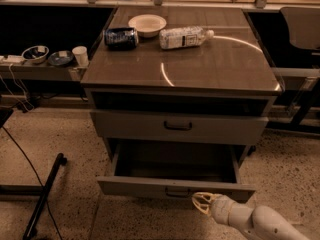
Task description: Close middle drawer
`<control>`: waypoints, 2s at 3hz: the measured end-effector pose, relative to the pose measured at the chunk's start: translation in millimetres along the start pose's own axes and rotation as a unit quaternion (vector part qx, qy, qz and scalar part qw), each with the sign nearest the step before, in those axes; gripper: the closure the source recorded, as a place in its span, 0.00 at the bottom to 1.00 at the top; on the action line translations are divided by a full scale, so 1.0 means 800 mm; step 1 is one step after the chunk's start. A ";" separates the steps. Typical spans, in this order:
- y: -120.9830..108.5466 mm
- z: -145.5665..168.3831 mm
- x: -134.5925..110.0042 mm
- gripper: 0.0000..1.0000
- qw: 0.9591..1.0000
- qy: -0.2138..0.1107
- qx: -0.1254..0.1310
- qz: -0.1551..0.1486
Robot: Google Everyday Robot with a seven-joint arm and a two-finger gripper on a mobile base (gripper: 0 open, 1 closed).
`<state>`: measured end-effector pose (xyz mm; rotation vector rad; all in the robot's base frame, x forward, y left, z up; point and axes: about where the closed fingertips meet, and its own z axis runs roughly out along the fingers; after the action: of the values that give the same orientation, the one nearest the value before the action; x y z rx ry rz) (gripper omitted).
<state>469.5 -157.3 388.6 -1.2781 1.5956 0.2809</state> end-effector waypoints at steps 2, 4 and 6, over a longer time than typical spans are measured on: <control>-0.053 0.050 0.024 1.00 0.999 -0.010 0.029 0.026; -0.107 0.089 0.040 1.00 0.998 -0.024 0.051 0.028; -0.140 0.107 0.041 1.00 0.997 -0.040 0.056 0.025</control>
Offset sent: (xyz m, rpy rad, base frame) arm 0.0891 -0.0085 -0.0249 0.0733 -0.0188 -0.1054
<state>612.6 -162.4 368.3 -1.1286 1.5545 0.2675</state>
